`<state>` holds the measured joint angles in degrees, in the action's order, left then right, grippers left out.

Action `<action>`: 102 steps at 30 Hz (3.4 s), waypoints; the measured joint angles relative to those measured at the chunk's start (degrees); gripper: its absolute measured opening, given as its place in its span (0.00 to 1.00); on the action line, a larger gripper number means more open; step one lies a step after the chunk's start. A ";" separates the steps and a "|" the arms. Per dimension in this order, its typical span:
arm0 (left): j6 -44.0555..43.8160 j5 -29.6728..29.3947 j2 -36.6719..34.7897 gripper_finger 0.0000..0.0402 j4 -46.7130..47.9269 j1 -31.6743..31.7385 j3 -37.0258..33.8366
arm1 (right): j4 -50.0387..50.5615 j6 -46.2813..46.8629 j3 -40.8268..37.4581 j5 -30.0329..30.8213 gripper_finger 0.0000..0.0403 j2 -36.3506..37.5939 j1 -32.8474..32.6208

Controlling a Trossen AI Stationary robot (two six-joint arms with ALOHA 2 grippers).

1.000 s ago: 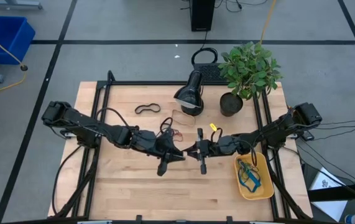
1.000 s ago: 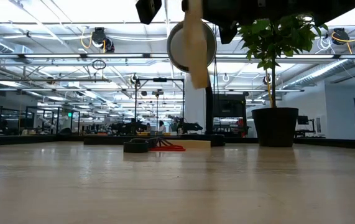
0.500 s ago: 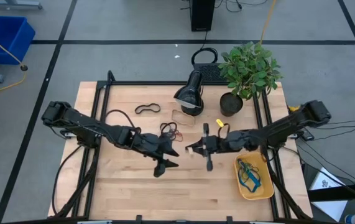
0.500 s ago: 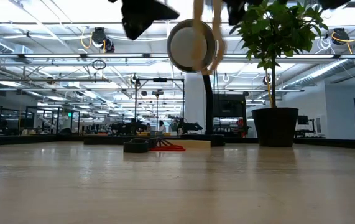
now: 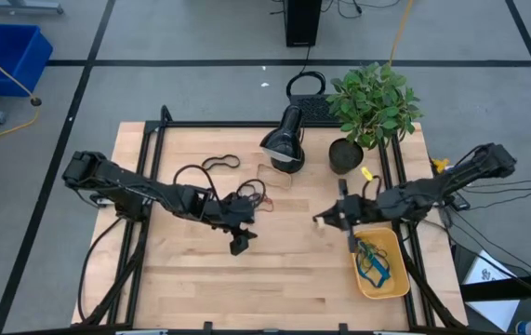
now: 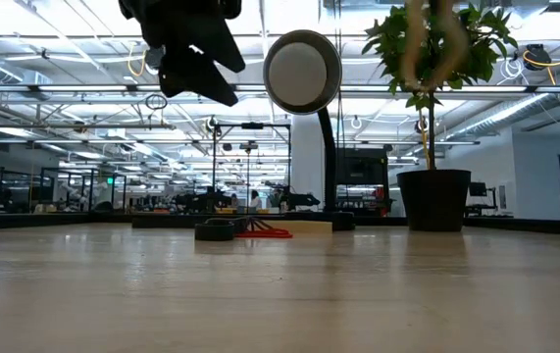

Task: Pick and place rubber bands into bin
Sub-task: Put the brown rubber band into the yellow bin, then put the black rubber band into the yellow bin

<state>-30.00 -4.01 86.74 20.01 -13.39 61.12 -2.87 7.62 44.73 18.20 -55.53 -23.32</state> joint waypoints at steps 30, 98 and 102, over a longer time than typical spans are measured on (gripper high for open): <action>0.22 -0.61 0.00 0.60 -0.46 6.01 0.00 | 52.78 63.79 0.00 -22.80 0.00 15.18 -23.89; -3.75 -0.62 0.00 0.60 -0.68 5.97 0.04 | 57.92 57.93 -1.81 -1.15 0.32 10.43 -24.06; -4.84 -0.61 0.00 0.60 -0.74 5.97 0.04 | 55.50 45.81 0.87 10.98 0.31 10.44 -24.06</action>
<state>-34.84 -4.62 86.74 19.27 -7.42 61.17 52.63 53.44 45.60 29.18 -45.09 -47.37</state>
